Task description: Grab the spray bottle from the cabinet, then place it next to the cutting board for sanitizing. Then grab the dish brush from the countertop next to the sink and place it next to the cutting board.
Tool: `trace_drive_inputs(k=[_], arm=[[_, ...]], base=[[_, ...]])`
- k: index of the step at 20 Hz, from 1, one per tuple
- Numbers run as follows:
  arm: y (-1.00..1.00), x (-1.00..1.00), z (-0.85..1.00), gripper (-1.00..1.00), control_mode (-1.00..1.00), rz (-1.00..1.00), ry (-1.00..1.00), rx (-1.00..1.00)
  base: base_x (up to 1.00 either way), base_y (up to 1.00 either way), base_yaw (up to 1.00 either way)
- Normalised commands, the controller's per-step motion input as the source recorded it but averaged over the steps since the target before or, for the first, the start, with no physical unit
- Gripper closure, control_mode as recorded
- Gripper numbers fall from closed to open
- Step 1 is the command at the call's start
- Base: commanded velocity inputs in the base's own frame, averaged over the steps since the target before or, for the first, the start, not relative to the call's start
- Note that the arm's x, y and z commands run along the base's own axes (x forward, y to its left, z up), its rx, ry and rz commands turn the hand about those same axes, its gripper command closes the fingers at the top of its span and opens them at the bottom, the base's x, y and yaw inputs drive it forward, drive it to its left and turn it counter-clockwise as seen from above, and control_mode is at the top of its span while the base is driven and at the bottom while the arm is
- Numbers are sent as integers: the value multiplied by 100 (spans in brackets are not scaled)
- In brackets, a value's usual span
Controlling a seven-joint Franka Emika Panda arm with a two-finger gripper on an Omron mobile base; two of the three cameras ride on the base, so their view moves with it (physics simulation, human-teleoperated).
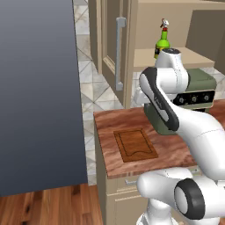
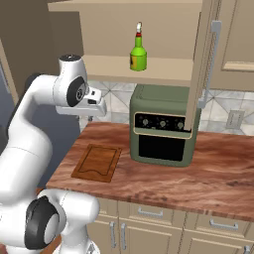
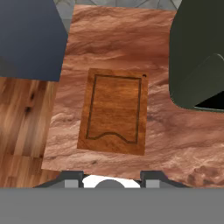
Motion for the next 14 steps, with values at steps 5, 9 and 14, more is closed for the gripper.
trace_drive_inputs(k=[5,9,14], arm=[[0,-32,0,-100,-100,0,0,0],[-2,-62,0,-100,-100,0,-3,0],[-25,-58,18,-100,-100,0,-19,0]], base=[[0,0,0],[0,0,0],[0,0,0]])
